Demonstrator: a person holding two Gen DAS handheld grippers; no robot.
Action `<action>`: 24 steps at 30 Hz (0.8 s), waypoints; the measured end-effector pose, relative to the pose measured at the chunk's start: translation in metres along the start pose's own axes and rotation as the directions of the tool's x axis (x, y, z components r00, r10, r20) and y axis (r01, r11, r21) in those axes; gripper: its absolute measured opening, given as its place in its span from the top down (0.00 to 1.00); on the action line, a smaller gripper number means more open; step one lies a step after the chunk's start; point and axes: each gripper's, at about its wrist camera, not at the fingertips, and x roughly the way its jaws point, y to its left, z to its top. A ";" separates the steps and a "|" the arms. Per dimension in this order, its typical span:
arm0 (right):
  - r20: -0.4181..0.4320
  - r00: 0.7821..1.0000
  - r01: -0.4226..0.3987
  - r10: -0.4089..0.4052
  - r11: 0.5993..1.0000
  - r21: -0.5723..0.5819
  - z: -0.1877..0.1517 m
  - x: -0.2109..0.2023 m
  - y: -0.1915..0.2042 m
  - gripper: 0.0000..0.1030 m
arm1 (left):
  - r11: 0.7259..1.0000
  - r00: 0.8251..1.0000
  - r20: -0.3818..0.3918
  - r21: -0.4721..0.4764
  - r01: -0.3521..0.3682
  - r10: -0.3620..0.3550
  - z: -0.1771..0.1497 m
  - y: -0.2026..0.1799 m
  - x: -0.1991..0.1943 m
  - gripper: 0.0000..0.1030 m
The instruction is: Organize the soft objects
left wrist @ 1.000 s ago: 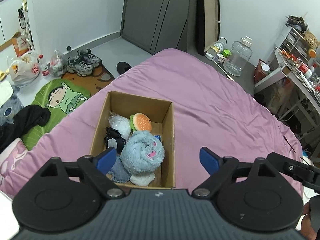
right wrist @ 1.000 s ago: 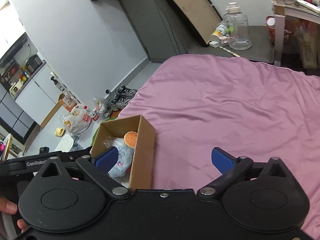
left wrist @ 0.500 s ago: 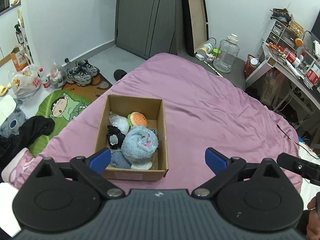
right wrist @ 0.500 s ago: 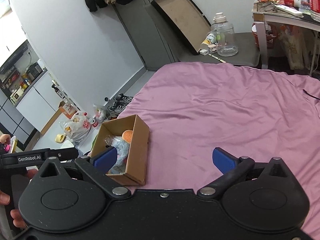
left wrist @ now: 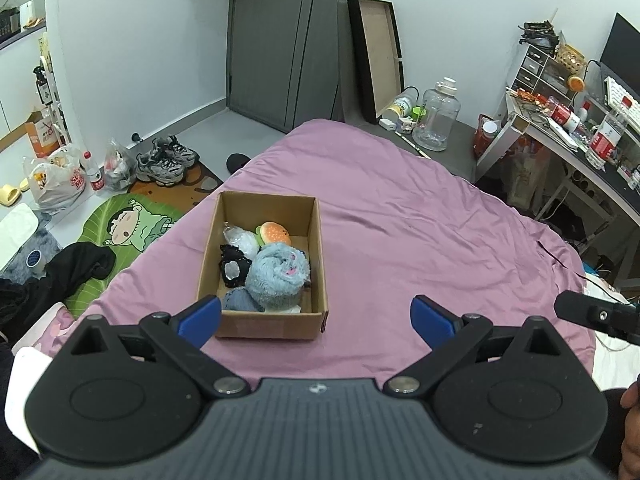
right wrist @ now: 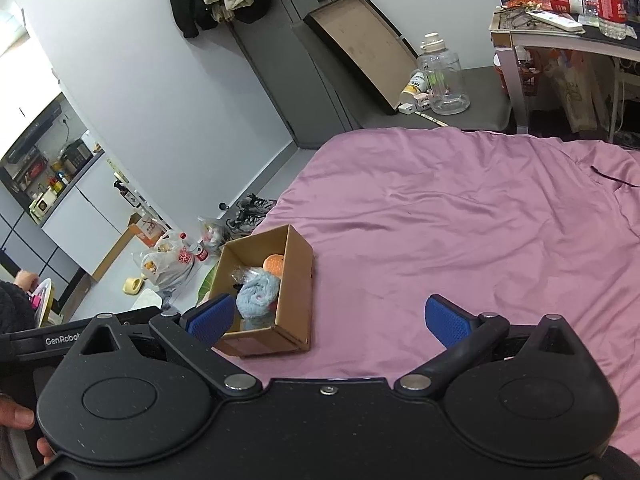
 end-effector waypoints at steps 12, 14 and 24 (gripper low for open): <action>0.027 0.999 0.032 -0.030 0.998 -0.053 -0.007 -0.039 0.013 0.00 | 1.000 0.999 0.045 0.004 0.007 -0.007 -0.016 0.003 -0.031 0.03; 0.035 0.999 0.040 -0.038 0.997 -0.063 -0.006 -0.044 0.016 0.00 | 1.000 0.999 0.050 0.007 0.002 -0.002 -0.018 0.003 -0.036 0.03; 0.069 0.997 0.043 -0.038 0.997 -0.072 -0.014 -0.067 0.025 0.00 | 0.999 0.996 0.090 0.037 -0.016 0.013 -0.028 0.008 -0.061 0.03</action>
